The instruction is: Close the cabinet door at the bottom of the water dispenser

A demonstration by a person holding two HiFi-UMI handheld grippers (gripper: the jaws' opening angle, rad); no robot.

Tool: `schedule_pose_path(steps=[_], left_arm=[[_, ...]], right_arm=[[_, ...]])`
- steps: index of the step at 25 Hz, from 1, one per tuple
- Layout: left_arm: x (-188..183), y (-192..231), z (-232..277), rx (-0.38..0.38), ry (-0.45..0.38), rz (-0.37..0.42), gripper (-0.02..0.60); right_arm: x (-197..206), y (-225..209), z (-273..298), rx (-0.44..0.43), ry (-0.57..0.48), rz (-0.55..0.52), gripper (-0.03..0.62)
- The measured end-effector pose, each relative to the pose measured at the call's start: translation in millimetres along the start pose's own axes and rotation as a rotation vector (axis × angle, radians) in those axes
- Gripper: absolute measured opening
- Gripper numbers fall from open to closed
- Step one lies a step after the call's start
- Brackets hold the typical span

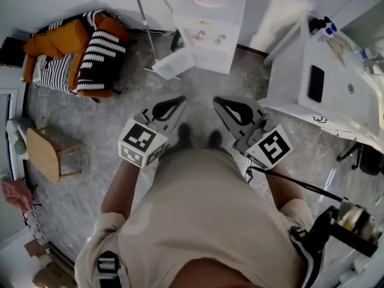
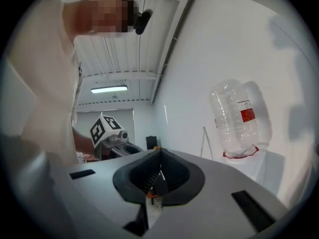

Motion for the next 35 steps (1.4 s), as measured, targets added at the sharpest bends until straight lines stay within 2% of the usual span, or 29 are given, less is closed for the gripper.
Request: schedule_pose_path(steps=[2,6,12,17,24,28,35], left_arm=[[2,11,-8,-0.035,0.004,0.027,-0.006],[6,39,-21,-0.081,-0.009,-0.007,-0.006],[2,88,-26,-0.057,-0.034,-0.001,-0.006],[-3,143,-41,-0.069,-0.045,0.018,-0.005],[0,235,-58,-0.099,-0.042,-0.025,-0.005],[10,272,-58,-0.107,-0.008,-0.034,-0.005],[32,321,-45,-0.121,0.104,0.006,-0.006]], right_arm=[[-6,3,4,-0.009,-0.025,0.030,0.014],[-10,16,19,-0.041,-0.029,0.072,0.014],[-9,25,55,-0.023,0.020,0.121,0.014],[-12,24,105,0.003,0.064,0.122,0.014],[-13,28,187,-0.047,0.110,0.093,0.014],[-7,33,217,-0.050,0.134,0.093,0.014],[6,35,251,-0.050,0.191,0.107,0.014]])
Point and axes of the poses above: the fingertips, and each gripper's own axes: z forward along the fingers, y to its left, x out of its underside, the point moved 8 cm from there along -z, backward along the fingers, and after that the axes turned 14 degrees about -z, right-handed, at the moved point
